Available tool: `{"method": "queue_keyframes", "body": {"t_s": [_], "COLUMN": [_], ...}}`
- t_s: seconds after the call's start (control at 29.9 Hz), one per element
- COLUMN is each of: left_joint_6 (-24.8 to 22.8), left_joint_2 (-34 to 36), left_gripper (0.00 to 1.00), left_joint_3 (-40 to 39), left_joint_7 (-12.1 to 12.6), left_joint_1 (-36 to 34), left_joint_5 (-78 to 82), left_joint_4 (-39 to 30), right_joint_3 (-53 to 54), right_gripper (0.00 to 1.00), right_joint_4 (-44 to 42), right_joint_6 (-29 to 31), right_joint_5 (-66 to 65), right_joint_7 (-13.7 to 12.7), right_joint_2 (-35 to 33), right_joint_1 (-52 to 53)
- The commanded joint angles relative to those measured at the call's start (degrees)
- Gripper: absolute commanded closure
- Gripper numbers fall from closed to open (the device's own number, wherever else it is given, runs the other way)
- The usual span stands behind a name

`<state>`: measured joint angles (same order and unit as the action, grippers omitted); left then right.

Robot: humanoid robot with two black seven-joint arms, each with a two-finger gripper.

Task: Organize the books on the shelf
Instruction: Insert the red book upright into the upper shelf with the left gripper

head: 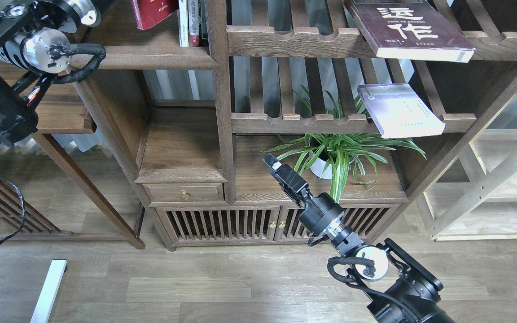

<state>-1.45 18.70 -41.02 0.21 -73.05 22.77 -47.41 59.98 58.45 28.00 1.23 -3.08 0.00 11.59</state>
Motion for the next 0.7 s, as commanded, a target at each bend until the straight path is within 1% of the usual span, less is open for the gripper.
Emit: {"method": "queue_keyframes", "body": {"t_s": [0.0, 0.07, 0.2, 0.4, 0.47, 0.67], "left_joint_6": [0.1, 0.7, 0.8, 2.2, 2.9, 3.9], "left_joint_2": [-0.1, 0.0, 0.1, 0.1, -0.3, -0.7], "left_gripper": [0.88, 0.75, 0.74, 0.60, 0.58, 0.56], "left_joint_3": [0.0, 0.1, 0.2, 0.5, 0.7, 0.5], "left_joint_7": [0.0, 0.1, 0.2, 0.2, 0.1, 0.1], "left_joint_1": [0.0, 0.0, -0.1, -0.3, -0.5, -1.8], "left_joint_5": [0.2, 0.3, 0.4, 0.4, 0.3, 0.3], "left_joint_4": [0.1, 0.2, 0.2, 0.8, 0.8, 0.8], "right_joint_3": [0.1, 0.0, 0.0, -0.3, -0.4, -0.8], "right_gripper": [0.32, 0.32, 0.32, 0.32, 0.32, 0.32], "right_joint_4": [0.0, 0.0, 0.0, 0.0, 0.0, 0.0], "right_joint_6": [0.0, 0.0, 0.0, 0.0, 0.0, 0.0], "right_joint_5": [0.0, 0.0, 0.0, 0.0, 0.0, 0.0], "right_joint_7": [0.0, 0.0, -0.1, -0.1, -0.1, -0.2], "right_joint_2": [0.0, 0.0, 0.0, 0.0, 0.0, 0.0], "right_joint_1": [-0.2, -0.2, -0.2, -0.2, -0.2, -0.2]}}
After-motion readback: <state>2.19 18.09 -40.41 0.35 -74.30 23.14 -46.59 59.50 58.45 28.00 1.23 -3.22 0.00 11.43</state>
